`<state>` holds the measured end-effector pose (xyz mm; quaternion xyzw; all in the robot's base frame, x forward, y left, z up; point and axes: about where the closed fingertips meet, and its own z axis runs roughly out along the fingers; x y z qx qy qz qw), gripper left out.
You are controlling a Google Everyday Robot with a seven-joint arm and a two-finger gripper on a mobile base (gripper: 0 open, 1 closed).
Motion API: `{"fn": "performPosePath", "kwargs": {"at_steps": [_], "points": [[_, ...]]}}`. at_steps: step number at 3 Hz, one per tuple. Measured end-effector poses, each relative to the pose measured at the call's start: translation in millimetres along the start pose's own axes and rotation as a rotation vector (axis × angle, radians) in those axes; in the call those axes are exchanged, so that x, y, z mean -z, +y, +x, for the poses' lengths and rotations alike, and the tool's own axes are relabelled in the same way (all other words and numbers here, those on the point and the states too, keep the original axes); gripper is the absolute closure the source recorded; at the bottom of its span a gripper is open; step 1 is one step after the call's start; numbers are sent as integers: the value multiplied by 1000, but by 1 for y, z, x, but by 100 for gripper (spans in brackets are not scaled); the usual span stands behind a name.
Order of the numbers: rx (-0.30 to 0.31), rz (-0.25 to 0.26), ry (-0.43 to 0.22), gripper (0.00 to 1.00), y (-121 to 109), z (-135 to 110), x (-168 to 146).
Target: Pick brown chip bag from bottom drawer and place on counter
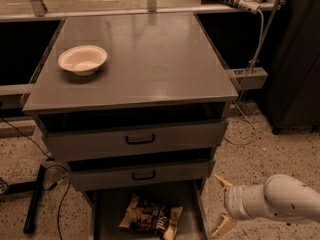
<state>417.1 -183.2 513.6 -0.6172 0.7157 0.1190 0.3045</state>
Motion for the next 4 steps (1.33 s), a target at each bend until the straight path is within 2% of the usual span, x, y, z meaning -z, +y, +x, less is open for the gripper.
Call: {"fn": "performPosePath", "kwargs": {"at_steps": [1, 2, 3, 4], "points": [[-46, -11, -30, 0, -1, 22, -33], [-46, -11, -30, 0, -1, 22, -33], [-57, -28, -45, 0, -3, 24, -49], [-66, -25, -48, 0, -9, 34, -86]]}}
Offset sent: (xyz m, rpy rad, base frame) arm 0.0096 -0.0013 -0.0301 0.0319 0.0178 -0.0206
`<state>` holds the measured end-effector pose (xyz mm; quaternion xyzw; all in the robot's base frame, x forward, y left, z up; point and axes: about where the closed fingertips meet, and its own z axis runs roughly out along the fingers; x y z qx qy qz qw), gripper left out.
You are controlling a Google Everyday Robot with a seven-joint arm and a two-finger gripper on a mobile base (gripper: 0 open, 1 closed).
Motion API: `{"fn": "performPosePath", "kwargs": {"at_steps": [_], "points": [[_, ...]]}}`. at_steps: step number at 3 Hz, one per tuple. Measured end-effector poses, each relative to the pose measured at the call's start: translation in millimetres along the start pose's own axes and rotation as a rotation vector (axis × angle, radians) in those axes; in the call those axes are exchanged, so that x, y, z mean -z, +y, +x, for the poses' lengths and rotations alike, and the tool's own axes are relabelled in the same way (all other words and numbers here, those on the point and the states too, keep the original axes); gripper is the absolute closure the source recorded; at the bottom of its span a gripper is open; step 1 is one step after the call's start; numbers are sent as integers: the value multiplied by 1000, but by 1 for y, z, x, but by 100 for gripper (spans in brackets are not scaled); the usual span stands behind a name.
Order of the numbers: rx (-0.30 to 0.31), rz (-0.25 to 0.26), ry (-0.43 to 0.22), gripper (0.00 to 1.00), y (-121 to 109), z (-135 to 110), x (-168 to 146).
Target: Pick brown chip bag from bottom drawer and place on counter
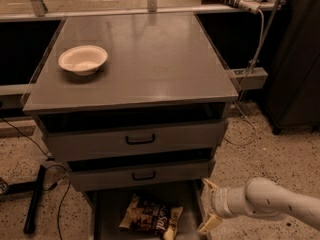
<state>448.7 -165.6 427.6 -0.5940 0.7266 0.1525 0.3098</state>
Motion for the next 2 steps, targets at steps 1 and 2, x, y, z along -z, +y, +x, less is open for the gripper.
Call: {"fn": "performPosePath", "kwargs": {"at_steps": [1, 2], "points": [[-15, 36, -25, 0, -12, 14, -37], [-30, 65, -78, 0, -17, 28, -67]]}}
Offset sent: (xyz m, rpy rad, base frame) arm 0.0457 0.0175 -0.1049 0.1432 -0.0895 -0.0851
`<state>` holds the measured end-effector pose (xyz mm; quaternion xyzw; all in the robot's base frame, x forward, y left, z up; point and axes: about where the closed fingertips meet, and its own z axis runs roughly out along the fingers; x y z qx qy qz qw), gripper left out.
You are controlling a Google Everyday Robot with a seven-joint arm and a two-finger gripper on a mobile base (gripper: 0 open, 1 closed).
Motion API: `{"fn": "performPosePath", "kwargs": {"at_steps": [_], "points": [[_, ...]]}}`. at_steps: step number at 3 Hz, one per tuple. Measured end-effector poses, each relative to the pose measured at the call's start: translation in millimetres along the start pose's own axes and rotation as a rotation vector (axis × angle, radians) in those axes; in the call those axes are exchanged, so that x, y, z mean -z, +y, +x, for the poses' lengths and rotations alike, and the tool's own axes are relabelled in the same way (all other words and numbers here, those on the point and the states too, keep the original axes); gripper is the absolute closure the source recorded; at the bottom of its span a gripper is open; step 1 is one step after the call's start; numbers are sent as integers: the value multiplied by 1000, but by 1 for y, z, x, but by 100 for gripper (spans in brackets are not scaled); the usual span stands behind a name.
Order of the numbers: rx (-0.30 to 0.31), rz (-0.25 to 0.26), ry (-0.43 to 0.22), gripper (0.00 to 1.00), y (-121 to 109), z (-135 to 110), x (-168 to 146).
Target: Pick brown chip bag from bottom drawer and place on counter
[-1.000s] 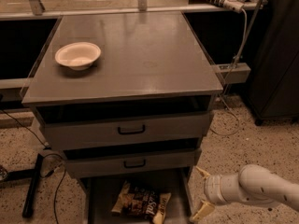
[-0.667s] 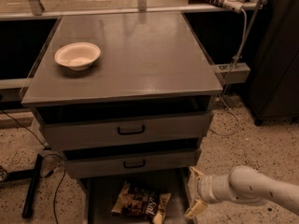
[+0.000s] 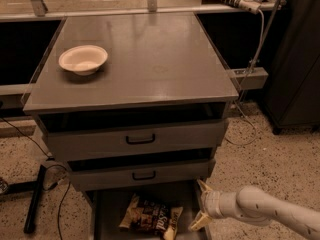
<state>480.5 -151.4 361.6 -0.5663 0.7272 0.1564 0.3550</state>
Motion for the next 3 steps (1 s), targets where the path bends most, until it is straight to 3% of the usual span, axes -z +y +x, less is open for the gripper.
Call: {"fn": "performPosePath", "kwargs": {"at_steps": [1, 3], "points": [[-48, 4, -50, 0, 7, 21, -34], [-40, 7, -48, 0, 9, 18, -35]]}}
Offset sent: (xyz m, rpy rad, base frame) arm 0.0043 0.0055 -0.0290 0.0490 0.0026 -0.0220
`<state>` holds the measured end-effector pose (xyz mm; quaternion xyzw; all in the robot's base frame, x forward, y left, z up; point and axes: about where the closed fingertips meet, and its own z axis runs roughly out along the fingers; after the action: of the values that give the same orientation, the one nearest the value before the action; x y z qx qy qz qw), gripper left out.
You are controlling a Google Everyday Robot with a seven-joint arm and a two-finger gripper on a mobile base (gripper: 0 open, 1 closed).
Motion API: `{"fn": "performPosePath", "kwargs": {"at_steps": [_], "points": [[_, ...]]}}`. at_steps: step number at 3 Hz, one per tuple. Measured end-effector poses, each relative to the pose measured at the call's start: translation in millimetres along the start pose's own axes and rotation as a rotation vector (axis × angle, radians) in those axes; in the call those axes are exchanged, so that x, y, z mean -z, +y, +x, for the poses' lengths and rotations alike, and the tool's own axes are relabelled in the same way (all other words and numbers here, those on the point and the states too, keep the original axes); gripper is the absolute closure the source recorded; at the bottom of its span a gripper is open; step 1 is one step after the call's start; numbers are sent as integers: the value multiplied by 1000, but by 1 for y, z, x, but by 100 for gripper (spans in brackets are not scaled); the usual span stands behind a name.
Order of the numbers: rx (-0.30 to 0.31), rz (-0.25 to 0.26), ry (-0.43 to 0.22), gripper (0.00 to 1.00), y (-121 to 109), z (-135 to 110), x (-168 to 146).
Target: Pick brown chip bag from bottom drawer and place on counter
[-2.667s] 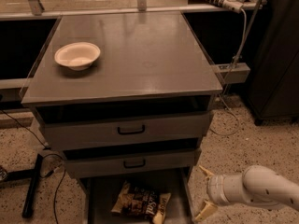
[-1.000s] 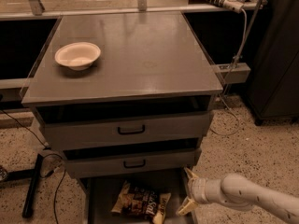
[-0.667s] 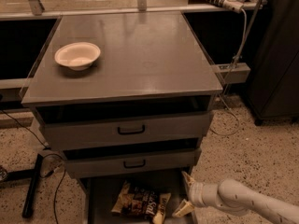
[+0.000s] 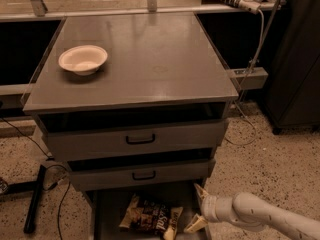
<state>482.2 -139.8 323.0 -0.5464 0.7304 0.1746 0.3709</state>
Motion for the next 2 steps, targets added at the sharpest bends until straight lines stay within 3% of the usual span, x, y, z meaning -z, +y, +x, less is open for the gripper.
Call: {"fn": "performPosePath", "kwargs": {"at_steps": [1, 2], "points": [[-59, -88, 3, 0, 29, 21, -80], [-88, -159, 18, 0, 58, 35, -125]]}}
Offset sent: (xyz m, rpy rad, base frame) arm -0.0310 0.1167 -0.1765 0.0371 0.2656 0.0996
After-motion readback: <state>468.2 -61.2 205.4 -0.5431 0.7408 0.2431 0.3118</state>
